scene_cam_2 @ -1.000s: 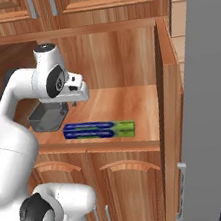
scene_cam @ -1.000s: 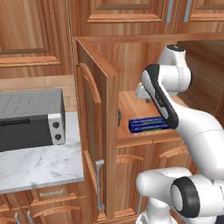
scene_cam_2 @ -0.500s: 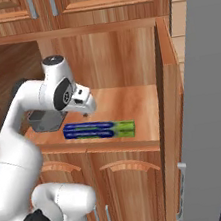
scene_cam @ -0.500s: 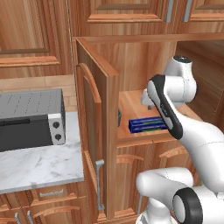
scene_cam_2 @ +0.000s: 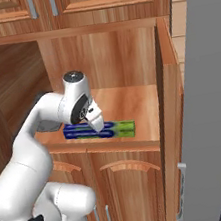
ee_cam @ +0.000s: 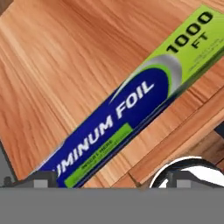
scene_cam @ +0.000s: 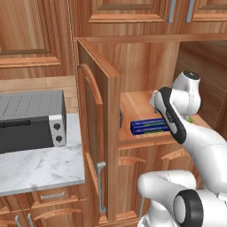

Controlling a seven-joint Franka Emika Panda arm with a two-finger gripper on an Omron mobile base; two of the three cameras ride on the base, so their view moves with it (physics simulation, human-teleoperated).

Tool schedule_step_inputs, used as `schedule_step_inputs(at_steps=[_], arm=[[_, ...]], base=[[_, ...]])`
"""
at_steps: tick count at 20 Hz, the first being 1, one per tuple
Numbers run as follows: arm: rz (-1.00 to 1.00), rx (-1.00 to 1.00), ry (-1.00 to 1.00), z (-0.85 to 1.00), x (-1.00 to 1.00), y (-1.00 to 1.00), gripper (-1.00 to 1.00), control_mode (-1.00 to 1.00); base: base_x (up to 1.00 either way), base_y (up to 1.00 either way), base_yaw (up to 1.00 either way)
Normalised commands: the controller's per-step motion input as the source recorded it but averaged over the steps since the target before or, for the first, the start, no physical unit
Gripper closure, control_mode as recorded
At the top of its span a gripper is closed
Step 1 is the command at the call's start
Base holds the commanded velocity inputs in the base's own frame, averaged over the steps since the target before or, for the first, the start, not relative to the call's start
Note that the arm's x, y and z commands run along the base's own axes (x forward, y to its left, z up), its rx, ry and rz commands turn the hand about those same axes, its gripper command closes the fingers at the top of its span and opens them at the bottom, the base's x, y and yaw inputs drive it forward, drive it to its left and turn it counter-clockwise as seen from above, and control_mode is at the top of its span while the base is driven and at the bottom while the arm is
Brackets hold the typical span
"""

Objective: Retrieve the tupperware and aluminum foil from the cabinet and place them on the dining counter near the plate with fish and shrimp to prepare for storing leftovers.

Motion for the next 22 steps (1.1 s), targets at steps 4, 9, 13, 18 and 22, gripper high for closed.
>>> schedule_step_inputs(at_steps=[4, 9, 13, 18, 22], arm=[[-0.34, 0.17, 0.21, -0.24, 0.41, -0.16, -1.00, -1.00], [-0.17, 0.03, 0.29, -0.08, 0.31, -0.05, -1.00, -1.00], [-0.09, 0.05, 0.06, -0.11, 0.37, 0.00, -1.00, -1.00], [-0.09, 0.06, -0.03, -0.58, 0.10, -0.05, -1.00, -1.00], [-0.18, 0.05, -0.05, -0.52, 0.00, -0.01, -1.00, -1.00]], base=[[0.00, 0.00, 0.00], [0.00, 0.00, 0.00], [0.00, 0.00, 0.00], [0.00, 0.00, 0.00], [0.00, 0.00, 0.00]])
